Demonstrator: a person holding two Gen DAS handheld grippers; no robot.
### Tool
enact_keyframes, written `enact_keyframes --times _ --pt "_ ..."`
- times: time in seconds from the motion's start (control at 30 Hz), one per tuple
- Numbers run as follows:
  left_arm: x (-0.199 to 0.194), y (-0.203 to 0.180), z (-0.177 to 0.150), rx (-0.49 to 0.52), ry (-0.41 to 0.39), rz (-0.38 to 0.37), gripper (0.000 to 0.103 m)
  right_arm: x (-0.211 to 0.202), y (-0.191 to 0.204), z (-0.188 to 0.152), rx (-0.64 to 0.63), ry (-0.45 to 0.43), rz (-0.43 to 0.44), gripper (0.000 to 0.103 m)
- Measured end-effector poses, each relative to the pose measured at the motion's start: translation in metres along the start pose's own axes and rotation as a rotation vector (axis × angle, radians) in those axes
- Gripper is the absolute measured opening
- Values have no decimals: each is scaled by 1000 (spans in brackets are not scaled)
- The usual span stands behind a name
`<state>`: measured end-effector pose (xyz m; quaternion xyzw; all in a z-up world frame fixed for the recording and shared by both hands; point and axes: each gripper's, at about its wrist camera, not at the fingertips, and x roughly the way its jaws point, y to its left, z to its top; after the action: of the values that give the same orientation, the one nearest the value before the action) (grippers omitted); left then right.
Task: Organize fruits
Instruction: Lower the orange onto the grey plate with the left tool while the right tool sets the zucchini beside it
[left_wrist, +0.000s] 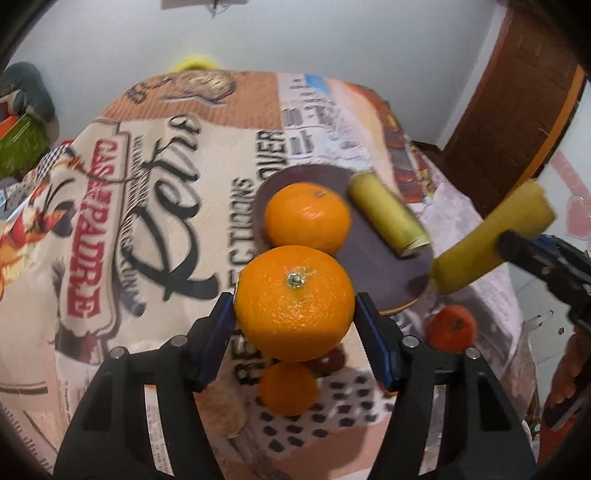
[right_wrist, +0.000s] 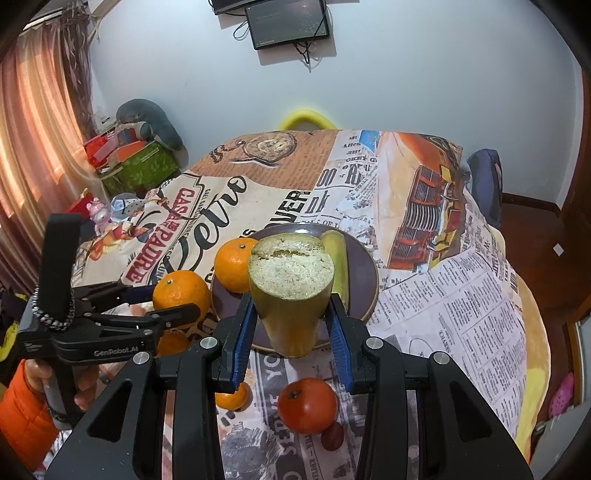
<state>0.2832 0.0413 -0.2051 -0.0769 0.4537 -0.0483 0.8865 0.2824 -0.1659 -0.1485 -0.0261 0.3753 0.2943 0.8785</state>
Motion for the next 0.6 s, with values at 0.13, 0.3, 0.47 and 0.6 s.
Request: enact_keyframes --times 0.13,0.3,0.47,0.6 --pt "10 -14 8 26 10 -39 64 5 -2 1 7 8 8 35" --pt "25 -18 18 37 15 -33 64 14 0 6 -10 22 26 35" --pt "36 -13 26 24 23 -4 64 29 0 11 -25 52 30 35" --pt "40 -7 29 7 29 -19 64 42 -1 15 -33 79 38 35"
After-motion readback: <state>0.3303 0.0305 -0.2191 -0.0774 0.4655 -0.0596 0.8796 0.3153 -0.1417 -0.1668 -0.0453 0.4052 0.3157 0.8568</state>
